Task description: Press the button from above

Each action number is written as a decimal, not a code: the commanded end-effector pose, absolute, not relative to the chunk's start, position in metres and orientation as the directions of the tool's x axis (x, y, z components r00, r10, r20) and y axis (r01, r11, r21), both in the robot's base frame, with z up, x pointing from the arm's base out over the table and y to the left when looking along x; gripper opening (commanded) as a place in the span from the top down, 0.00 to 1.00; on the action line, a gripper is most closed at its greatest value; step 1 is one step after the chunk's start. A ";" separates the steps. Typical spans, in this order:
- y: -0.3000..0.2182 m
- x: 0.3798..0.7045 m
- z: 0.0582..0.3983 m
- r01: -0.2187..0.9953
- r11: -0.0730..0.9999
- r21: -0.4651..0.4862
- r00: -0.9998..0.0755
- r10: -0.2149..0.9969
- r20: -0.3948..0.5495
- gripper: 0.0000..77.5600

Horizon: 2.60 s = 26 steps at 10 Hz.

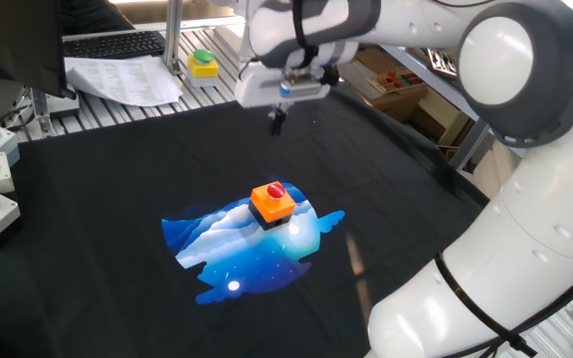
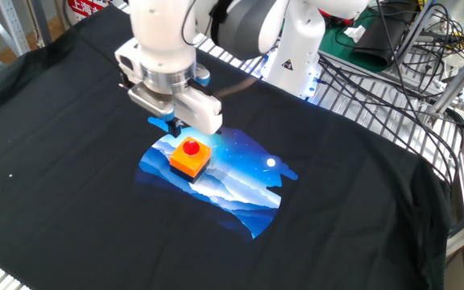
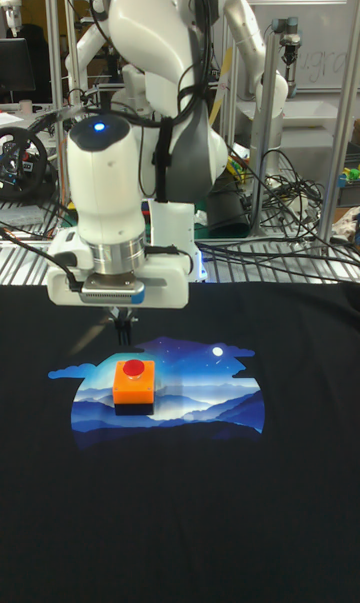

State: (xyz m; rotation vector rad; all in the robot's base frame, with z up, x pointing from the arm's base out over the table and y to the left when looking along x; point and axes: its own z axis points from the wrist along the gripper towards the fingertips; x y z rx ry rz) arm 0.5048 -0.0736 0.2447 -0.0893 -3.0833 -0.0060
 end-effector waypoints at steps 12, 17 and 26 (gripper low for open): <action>-0.081 0.459 0.172 0.047 0.999 -0.017 -0.994 0.049 0.098 1.00; -0.079 0.451 0.157 0.039 0.999 -0.006 -0.995 0.040 0.088 1.00; -0.075 0.453 0.158 0.006 1.000 0.013 -0.997 0.005 0.083 1.00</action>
